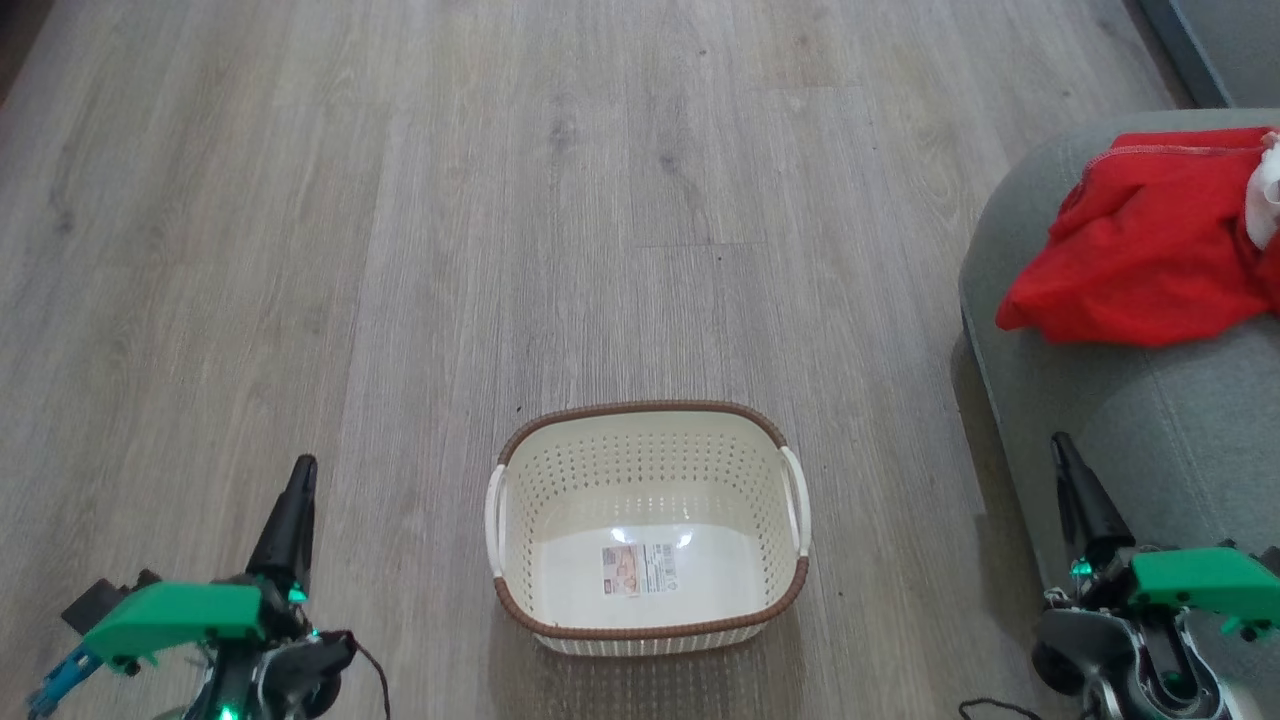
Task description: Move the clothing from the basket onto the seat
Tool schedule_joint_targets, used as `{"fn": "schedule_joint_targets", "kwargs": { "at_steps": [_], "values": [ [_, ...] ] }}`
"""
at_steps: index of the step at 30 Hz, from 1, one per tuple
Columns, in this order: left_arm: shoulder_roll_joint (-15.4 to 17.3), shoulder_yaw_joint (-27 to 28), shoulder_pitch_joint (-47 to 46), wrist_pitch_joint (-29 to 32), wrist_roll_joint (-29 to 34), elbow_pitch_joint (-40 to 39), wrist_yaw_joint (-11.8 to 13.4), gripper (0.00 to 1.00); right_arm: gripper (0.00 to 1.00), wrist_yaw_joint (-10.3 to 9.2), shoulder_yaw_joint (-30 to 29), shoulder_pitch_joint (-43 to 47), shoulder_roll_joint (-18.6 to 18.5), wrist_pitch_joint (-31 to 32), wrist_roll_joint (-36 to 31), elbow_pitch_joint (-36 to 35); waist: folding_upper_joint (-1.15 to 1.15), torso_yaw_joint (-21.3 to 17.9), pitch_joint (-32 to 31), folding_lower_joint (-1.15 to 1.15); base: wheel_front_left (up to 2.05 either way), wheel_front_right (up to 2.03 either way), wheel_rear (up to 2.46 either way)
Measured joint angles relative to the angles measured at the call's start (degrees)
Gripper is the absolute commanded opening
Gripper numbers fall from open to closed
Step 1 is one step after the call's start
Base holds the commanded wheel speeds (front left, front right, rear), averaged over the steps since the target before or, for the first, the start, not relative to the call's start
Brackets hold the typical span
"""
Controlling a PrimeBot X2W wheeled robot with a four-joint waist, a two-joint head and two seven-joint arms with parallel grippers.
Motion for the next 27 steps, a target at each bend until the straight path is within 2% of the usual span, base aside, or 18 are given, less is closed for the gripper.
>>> {"fn": "schedule_joint_targets", "kwargs": {
  "at_steps": [27],
  "values": [
    [0.00, 0.00, 0.00, 0.00, 0.00, 0.00, 0.00, 0.00, 0.00, 0.00, 0.00, 0.00, 0.00, 0.00, 0.00, 0.00, 0.00, 0.00, 0.00, 0.00, 0.00, 0.00, 0.00]
  ]
}}
